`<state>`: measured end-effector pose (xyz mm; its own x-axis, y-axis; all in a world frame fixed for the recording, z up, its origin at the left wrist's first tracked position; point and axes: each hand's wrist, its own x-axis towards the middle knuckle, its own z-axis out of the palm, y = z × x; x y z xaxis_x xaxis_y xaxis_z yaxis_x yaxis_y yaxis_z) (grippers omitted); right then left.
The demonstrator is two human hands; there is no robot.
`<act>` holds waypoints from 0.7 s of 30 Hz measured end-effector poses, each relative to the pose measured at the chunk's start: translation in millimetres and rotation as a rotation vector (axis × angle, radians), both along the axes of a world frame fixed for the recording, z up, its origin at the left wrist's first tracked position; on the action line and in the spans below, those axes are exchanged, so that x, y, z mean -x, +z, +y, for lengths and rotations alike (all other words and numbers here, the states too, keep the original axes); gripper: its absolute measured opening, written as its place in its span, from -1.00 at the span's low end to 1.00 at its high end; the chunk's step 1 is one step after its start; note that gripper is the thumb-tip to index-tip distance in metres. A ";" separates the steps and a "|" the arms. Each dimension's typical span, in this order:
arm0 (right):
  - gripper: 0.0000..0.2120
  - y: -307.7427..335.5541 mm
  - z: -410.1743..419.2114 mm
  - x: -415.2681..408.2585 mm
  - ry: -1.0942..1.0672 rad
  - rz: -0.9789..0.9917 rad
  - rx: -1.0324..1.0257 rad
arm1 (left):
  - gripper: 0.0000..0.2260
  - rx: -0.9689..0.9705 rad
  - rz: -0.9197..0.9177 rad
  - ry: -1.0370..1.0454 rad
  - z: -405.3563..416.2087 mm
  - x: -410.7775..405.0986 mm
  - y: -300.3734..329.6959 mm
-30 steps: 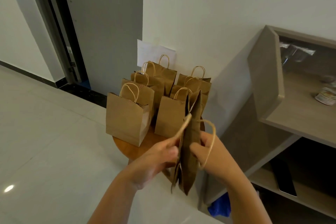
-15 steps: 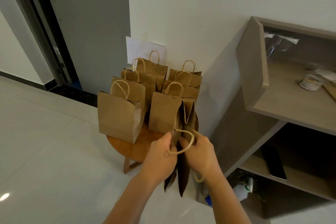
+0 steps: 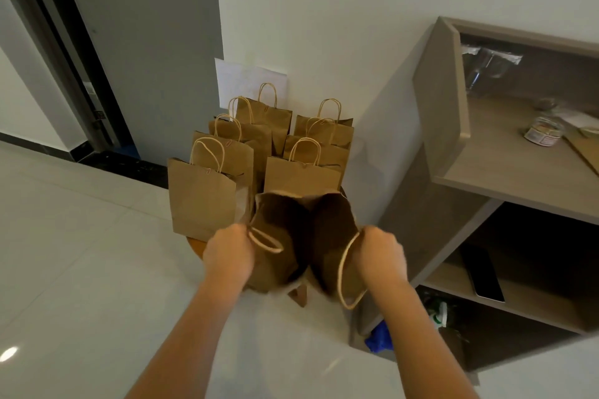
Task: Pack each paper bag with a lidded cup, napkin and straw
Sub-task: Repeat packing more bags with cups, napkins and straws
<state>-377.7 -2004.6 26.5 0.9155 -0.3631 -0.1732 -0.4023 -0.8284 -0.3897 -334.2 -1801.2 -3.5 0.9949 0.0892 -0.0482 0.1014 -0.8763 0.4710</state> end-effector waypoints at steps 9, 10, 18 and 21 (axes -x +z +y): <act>-0.85 -13.7 3.1 -13.1 -0.024 0.054 0.030 | -0.87 -0.009 0.031 0.071 11.4 -11.3 -3.8; -0.85 -17.1 3.2 -14.4 -0.021 0.052 0.013 | -0.87 0.013 0.034 0.059 13.9 -12.8 -7.7; -0.87 -19.6 0.0 -42.1 0.053 0.131 0.006 | -0.01 0.660 0.663 -0.400 54.7 -11.3 37.7; -0.89 -11.2 1.3 -55.7 0.127 0.193 0.104 | -0.15 0.775 0.452 -0.385 42.6 -22.2 51.7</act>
<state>-322.1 -2003.3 15.3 0.9086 -0.2718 -0.3172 -0.3508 -0.9087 -0.2262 -312.0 -1758.6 48.2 0.8226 -0.4555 -0.3403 0.1853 -0.3510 0.9178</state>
